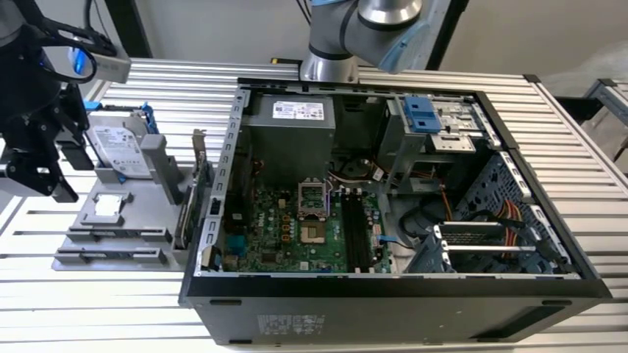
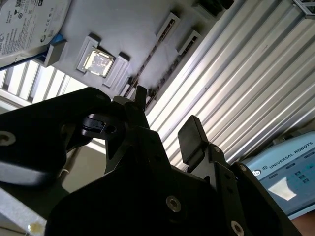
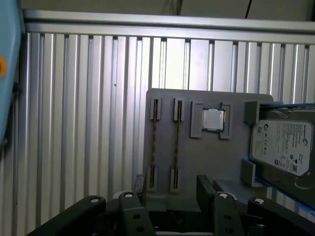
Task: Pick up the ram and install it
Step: 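Pick up the ram and move it above insertion slot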
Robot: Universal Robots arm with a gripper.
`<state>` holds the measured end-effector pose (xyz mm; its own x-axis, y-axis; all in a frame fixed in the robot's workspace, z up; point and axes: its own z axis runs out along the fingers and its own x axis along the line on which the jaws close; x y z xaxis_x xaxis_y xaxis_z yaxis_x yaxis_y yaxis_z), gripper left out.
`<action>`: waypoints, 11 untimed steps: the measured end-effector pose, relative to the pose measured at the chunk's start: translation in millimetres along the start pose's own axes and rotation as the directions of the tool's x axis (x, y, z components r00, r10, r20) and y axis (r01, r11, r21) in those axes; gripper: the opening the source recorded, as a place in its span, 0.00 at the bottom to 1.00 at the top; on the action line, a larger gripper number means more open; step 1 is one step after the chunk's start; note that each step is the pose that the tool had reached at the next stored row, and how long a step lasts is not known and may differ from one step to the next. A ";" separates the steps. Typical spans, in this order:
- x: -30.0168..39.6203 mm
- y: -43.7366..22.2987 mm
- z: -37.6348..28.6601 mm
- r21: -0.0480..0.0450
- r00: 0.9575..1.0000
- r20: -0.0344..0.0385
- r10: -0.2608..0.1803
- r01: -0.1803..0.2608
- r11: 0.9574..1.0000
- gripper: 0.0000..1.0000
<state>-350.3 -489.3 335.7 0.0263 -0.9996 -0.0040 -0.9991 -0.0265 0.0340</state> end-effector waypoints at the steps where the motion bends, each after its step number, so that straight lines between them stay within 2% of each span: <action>1: 0.0 0.0 0.3 0.000 1.000 0.000 0.000 0.000 1.000 1.00; 11: 0.0 -0.1 3.0 0.000 1.000 0.000 0.000 0.000 1.000 1.00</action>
<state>-350.2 -489.3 332.7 0.0264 -0.9996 -0.0040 -0.9991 -0.0265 0.0340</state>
